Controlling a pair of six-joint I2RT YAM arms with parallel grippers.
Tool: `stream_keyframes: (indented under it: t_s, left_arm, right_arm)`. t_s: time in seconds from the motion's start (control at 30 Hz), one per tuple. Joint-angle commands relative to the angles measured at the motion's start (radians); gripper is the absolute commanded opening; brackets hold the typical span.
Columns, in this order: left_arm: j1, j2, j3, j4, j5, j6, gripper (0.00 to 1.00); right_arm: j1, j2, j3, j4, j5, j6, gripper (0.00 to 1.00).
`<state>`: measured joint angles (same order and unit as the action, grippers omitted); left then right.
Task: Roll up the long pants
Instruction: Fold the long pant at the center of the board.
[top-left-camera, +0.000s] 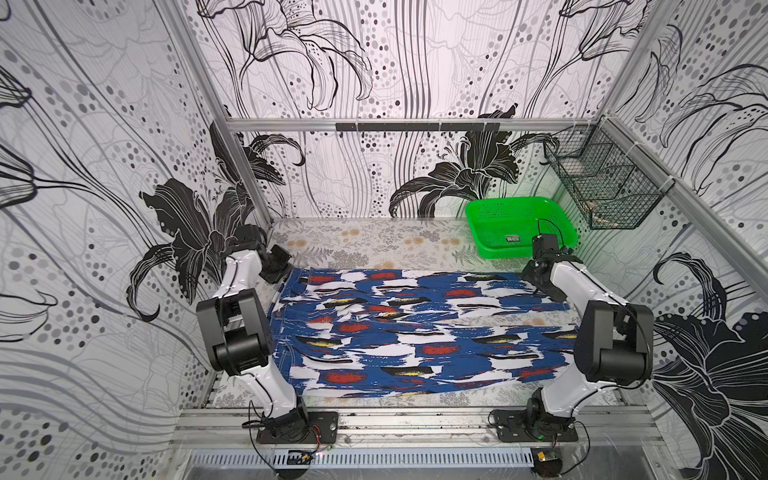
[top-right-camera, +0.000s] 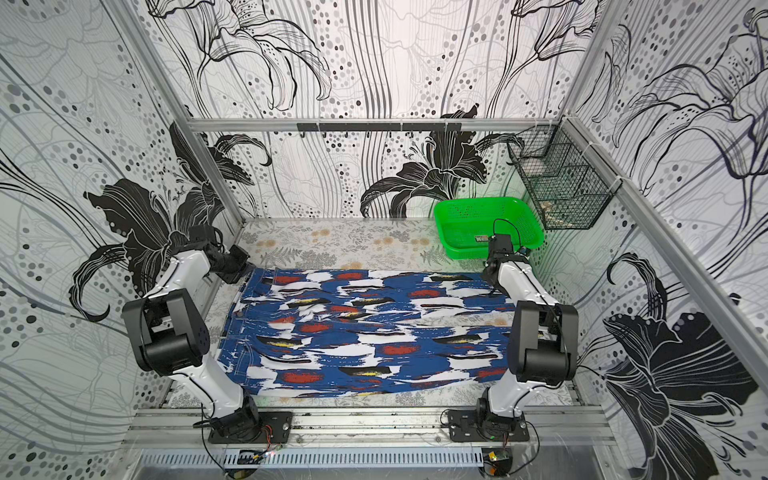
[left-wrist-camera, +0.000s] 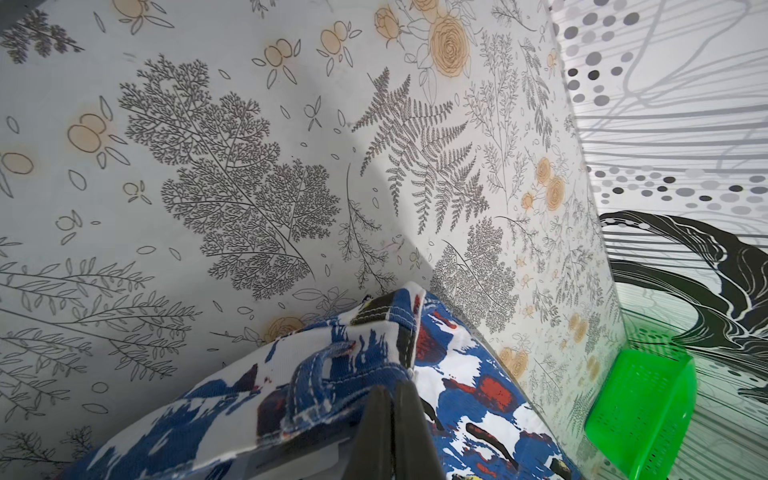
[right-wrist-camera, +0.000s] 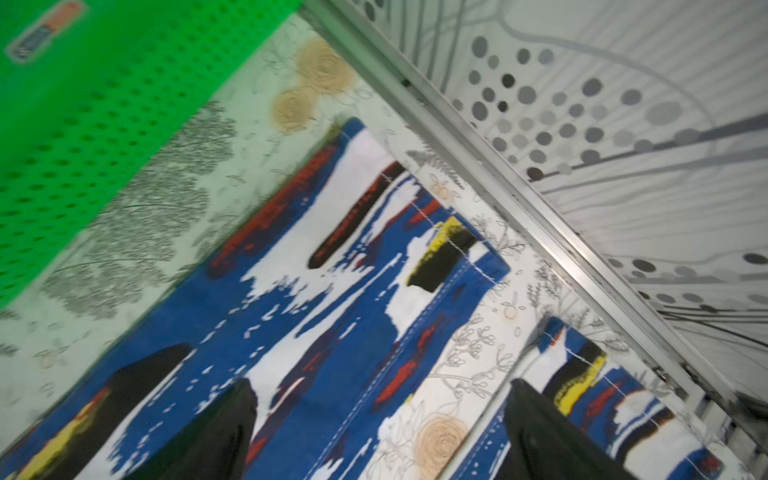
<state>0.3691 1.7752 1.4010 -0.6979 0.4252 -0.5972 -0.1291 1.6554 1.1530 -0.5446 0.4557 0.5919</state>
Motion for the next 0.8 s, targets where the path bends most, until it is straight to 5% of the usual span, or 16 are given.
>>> stream_keyframes:
  t_s: [0.0,0.2,0.53,0.77]
  left_arm:
    - [-0.005,-0.029,0.009,0.051,0.046,-0.006,0.00]
    - [-0.007,-0.043,-0.009,0.067,0.047,-0.012,0.00]
    - [-0.026,-0.043,0.006,0.059,0.016,-0.006,0.00]
    - [-0.033,-0.040,0.011,0.043,0.003,0.014,0.00]
  right_arm:
    - [-0.053,-0.010,-0.032,0.069,0.088,0.041,0.97]
    - [-0.167,0.006,-0.134,0.329,-0.089,-0.021,0.97]
    - [-0.218,0.203,-0.025,0.490,-0.290,-0.066,0.91]
    - [-0.200,0.296,0.102,0.473,-0.268,-0.065,0.88]
